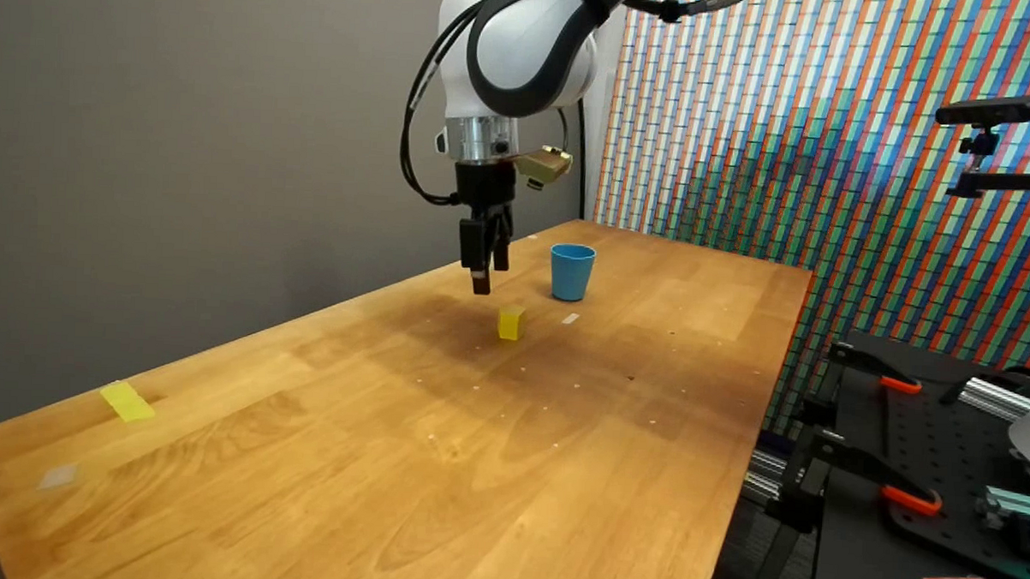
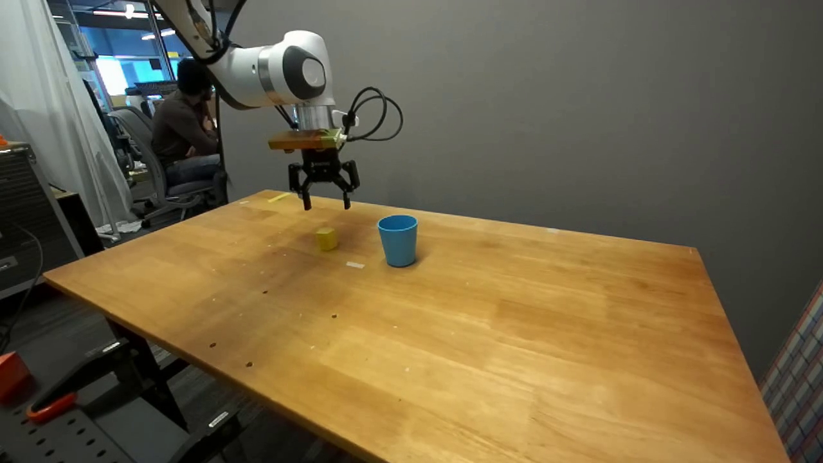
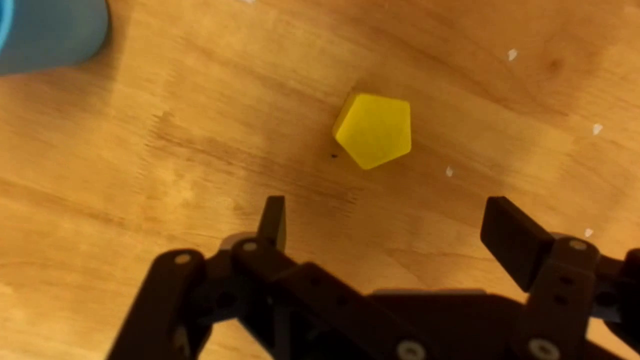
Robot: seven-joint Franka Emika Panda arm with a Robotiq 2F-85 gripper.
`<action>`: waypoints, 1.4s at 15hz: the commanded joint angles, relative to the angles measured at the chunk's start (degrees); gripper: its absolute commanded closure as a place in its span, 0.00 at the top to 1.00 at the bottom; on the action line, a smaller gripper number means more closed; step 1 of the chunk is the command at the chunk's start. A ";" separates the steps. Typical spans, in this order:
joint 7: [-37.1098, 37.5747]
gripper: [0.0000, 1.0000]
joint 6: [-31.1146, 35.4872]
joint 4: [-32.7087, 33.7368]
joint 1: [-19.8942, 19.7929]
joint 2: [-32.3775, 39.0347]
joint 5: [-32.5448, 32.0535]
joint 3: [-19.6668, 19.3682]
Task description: Pick up the yellow block and put it inside the cup
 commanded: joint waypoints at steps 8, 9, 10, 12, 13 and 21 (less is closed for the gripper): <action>3.77 1.00 -10.96 11.94 -2.98 8.89 2.93 -0.36; 3.91 1.00 -11.84 11.25 -3.38 8.44 3.75 -0.07; 4.33 1.00 -12.47 10.75 -3.40 8.15 4.13 -0.05; 4.50 1.00 -13.04 10.29 -3.34 7.91 4.94 0.27; 4.77 1.00 -13.20 10.23 -3.19 7.92 5.19 0.39; 6.87 0.75 -14.91 8.80 -1.94 7.72 5.91 1.17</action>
